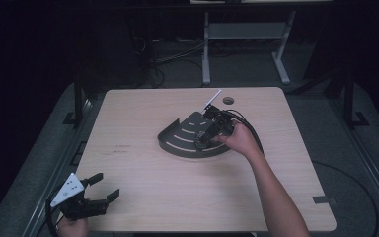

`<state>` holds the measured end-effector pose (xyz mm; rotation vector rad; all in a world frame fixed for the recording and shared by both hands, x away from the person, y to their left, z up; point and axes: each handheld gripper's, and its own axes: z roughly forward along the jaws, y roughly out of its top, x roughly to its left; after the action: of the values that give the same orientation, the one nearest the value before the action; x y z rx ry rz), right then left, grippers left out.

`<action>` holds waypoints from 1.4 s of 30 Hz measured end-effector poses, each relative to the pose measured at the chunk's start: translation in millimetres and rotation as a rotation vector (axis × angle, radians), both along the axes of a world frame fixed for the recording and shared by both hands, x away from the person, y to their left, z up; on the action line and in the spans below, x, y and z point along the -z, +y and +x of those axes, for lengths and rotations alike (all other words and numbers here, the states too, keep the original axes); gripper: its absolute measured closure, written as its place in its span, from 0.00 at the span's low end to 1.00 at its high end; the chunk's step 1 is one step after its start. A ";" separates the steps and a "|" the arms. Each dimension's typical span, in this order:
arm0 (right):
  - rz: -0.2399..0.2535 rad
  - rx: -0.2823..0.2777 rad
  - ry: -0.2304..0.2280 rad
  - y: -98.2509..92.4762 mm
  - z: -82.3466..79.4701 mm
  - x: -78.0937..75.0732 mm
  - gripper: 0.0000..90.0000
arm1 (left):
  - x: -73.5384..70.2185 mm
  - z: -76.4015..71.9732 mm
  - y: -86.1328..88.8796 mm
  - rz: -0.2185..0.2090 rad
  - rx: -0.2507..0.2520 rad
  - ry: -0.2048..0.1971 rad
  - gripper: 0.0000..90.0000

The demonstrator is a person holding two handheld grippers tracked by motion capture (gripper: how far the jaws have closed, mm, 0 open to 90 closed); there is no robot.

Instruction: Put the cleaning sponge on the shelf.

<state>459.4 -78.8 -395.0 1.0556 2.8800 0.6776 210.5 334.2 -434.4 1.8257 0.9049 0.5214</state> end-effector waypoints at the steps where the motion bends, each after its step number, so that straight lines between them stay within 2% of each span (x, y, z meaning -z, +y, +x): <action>1: 0.002 0.000 -0.003 -1.8 -1.8 -1.6 0.19 | 0.0 0.0 0.0 0.001 0.000 0.001 0.15; 10: -0.015 0.004 -0.027 -17.6 -15.9 -7.4 0.19 | -0.9 -0.5 1.3 -0.004 0.000 -0.002 0.15; 22: -0.010 -0.005 -0.013 -30.6 -31.9 -7.4 0.19 | -0.8 -0.1 0.4 -0.003 0.002 -0.002 0.15; 30: -0.035 -0.016 -0.019 -37.7 -43.2 -9.4 0.19 | -0.7 0.0 0.0 0.004 0.001 0.001 0.15; 34: -0.005 -0.015 -0.013 -43.3 -48.0 -12.3 0.19 | -0.6 0.1 0.2 0.003 0.000 0.001 0.15; 39: -0.004 -0.008 -0.018 -48.5 -52.7 -12.5 0.19 | -0.4 0.3 0.4 0.000 0.000 0.001 0.15; 42: -0.015 -0.005 -0.005 -51.8 -54.5 -8.4 0.19 | -0.6 0.2 0.6 -0.004 -0.001 0.000 0.15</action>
<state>404.9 -130.5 -386.6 1.0437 2.8799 0.6576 210.7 334.8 -433.8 1.8218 0.9061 0.5191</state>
